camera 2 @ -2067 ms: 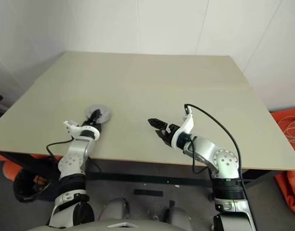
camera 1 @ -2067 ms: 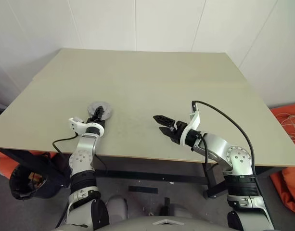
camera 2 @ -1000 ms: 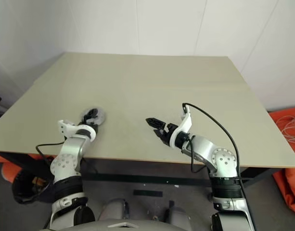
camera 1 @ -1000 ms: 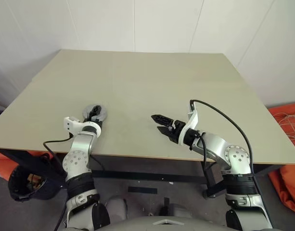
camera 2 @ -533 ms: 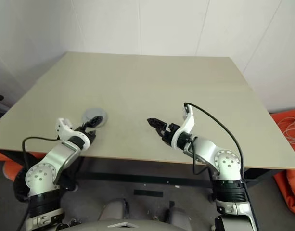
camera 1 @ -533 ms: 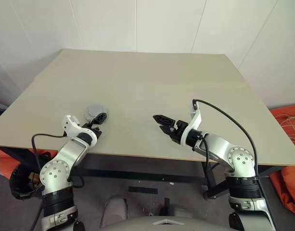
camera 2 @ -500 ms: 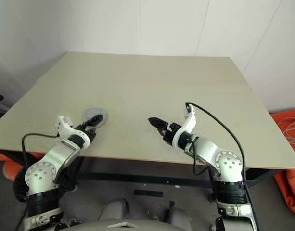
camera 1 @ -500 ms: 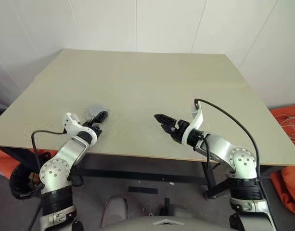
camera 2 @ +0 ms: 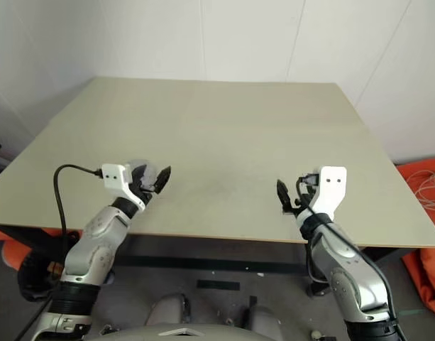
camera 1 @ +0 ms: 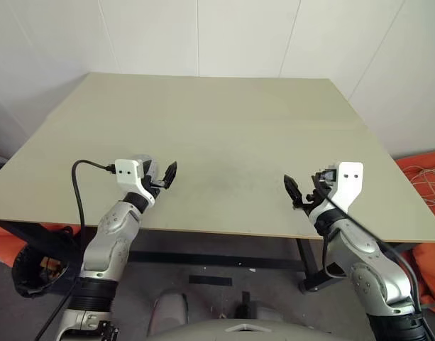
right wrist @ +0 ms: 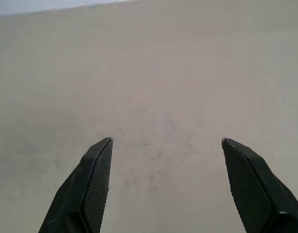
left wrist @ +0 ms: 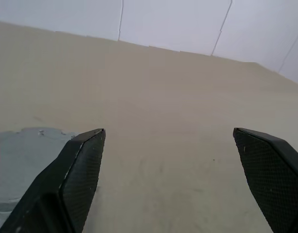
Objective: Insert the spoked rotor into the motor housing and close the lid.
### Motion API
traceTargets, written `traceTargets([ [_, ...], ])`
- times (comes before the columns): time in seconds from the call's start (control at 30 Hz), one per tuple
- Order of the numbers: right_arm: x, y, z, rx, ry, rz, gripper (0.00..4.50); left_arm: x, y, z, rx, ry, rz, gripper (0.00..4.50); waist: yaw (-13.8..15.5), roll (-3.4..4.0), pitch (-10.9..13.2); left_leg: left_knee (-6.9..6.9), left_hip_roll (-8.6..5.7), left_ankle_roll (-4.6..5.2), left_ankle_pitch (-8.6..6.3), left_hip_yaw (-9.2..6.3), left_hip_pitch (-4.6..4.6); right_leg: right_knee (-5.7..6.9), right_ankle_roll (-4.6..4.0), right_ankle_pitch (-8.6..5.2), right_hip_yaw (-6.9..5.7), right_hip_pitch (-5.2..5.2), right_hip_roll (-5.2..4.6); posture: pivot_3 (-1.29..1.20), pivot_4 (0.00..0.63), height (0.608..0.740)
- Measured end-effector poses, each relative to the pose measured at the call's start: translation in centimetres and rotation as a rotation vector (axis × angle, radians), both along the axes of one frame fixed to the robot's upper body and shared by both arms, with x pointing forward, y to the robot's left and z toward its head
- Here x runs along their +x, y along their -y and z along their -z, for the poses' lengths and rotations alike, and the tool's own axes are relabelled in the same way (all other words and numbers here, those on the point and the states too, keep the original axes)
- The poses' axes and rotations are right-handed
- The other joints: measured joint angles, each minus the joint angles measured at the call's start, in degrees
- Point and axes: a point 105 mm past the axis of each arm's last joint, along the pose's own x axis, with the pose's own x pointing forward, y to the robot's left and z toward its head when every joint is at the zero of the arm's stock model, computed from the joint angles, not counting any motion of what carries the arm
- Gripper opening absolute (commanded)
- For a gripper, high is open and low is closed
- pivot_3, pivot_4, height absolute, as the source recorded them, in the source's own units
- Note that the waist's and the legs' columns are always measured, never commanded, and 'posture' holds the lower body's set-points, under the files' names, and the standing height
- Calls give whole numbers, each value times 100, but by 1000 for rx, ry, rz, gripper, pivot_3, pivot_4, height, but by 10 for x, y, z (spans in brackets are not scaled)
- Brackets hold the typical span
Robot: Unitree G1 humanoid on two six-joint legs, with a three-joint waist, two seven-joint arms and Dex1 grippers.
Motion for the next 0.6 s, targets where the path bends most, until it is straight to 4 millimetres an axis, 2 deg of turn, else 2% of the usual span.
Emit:
traceTargets([
  [0.17,-12,-4,8,-113,83,59,4052,-3,8,-5,104,143,28,4464,-12,3,-2,-2,2,10,-6,-2,11,1,-26,-12,13,2,-1,0,0,740],
  [0.27,-18,-7,16,-100,82,84,4052,-4,9,-3,124,183,19,4464,-28,4,-2,-3,3,26,-15,-2,16,2,-30,-10,27,-2,0,0,0,740],
  [0.6,-19,-10,17,-110,89,53,4052,-6,-2,0,142,185,-81,4464,-171,7,-1,-8,3,49,-28,15,67,9,-40,-6,75,13,2,0,0,740],
])
